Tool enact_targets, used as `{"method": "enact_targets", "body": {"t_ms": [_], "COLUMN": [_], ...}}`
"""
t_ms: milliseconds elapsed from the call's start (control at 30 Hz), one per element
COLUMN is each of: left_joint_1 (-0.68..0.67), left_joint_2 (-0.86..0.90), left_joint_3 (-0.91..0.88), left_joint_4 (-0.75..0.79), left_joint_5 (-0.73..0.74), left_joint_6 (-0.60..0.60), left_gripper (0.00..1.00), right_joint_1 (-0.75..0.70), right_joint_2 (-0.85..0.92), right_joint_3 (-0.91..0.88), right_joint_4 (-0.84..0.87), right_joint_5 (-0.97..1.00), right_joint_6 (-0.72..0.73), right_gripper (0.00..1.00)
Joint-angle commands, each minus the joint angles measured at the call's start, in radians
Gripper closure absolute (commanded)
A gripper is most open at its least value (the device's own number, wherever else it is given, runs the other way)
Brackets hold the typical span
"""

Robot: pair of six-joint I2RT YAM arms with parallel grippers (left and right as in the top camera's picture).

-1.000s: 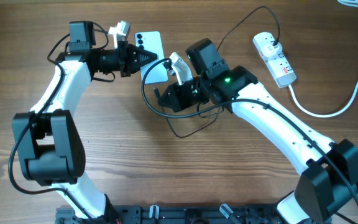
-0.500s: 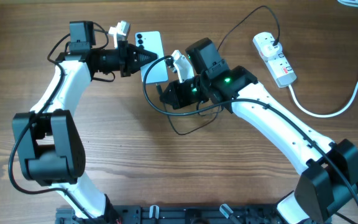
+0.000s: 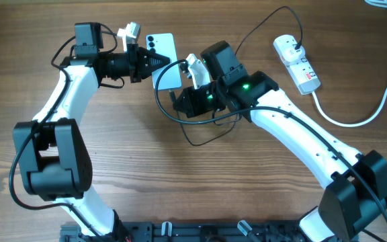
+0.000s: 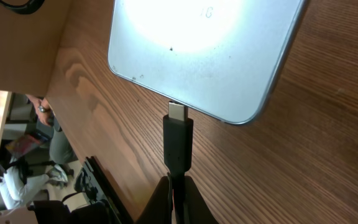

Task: Plug charger to phone and switch on socket
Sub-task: 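Carry the cable end with the right gripper toward the phone's bottom edge, then align the USB-C plug with the phone's port, holding phone with left gripper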

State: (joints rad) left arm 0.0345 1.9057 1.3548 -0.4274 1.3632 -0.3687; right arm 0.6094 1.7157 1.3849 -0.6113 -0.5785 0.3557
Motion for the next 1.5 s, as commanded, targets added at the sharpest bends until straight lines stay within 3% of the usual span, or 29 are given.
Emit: {"method": "enact_targets", "body": {"t_ms": [0,1467], "left_joint_1": [0.0,0.0], "left_joint_2": [-0.002,-0.002], "left_joint_3": [0.005,0.005], "left_joint_4": [0.006,0.035], "left_joint_5": [0.039,0.051], "left_joint_6": [0.018,0.025], "left_gripper": [0.96,0.96], "right_joint_1": [0.001,0.025], "right_joint_2": [-0.005,-0.005], "right_joint_3": [0.014,0.014], "right_joint_4": [0.009,0.042], "right_joint_5": [0.002,0.063], "right_joint_6": [0.011,0.064], "right_gripper": [0.96,0.95]}}
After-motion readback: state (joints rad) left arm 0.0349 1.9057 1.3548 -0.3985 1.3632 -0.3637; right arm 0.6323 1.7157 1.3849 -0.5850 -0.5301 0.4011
